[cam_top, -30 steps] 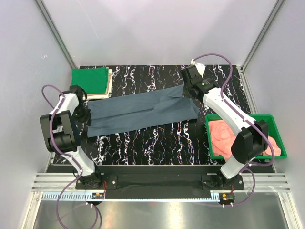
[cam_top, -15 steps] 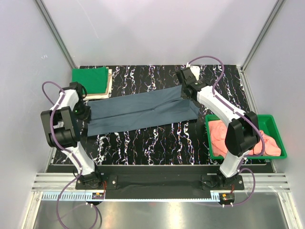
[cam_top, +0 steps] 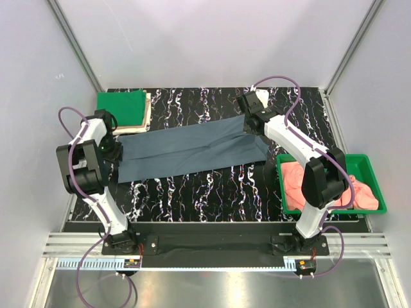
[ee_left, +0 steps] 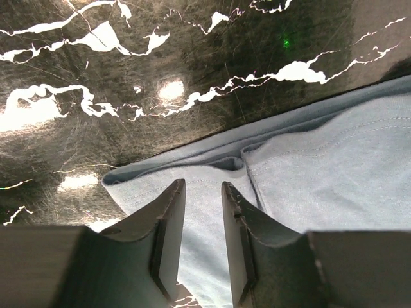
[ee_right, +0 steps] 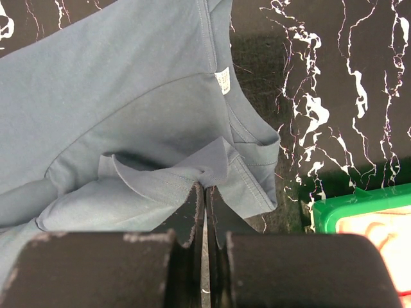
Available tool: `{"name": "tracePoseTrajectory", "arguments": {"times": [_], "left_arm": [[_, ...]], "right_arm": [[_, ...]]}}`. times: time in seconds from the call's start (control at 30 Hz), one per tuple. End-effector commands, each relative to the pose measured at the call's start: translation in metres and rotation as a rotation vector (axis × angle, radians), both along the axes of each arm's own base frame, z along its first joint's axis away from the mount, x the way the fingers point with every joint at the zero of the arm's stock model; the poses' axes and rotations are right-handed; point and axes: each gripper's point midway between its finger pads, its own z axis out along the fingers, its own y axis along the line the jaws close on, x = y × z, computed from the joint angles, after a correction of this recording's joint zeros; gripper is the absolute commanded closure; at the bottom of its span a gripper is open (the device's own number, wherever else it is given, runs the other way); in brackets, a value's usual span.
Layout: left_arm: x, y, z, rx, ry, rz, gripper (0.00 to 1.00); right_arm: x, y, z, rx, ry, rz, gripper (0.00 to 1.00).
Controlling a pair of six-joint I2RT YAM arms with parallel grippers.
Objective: Fold and stack the t-shirts
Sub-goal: Fold the tshirt
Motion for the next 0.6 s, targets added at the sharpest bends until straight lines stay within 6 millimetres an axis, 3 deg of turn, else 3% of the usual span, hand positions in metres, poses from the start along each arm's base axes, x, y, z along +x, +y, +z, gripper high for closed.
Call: {"name": "tracePoseTrajectory", "arguments": {"times": [0.0, 0.2, 0.37, 0.5, 0.53, 0.57], "left_arm": [[0.011, 0.006, 0.006, 0.025, -0.021, -0.008, 0.67], [0.012, 0.004, 0.011, 0.017, -0.037, -0.012, 0.78], [0.019, 0.022, 0.045, 0.139, -0.087, -0.087, 0.6], [0.015, 0.028, 0.061, 0.183, -0.118, -0.113, 0.61], [0.032, 0.025, 0.062, 0.175, -0.19, -0.167, 0.62], [0.04, 0.017, 0.062, 0.162, -0.216, -0.345, 0.64]], "right_arm": [[0.017, 0.003, 0.026, 0.036, -0.085, -0.016, 1.0], [0.016, 0.004, 0.028, 0.034, -0.085, 0.002, 1.0], [0.012, 0.013, 0.022, 0.086, -0.058, 0.023, 1.0], [0.01, 0.015, 0.018, 0.098, -0.049, 0.027, 1.0], [0.01, 0.016, 0.019, 0.103, -0.049, 0.029, 1.0], [0.01, 0.017, 0.018, 0.103, -0.047, 0.032, 1.0]]}}
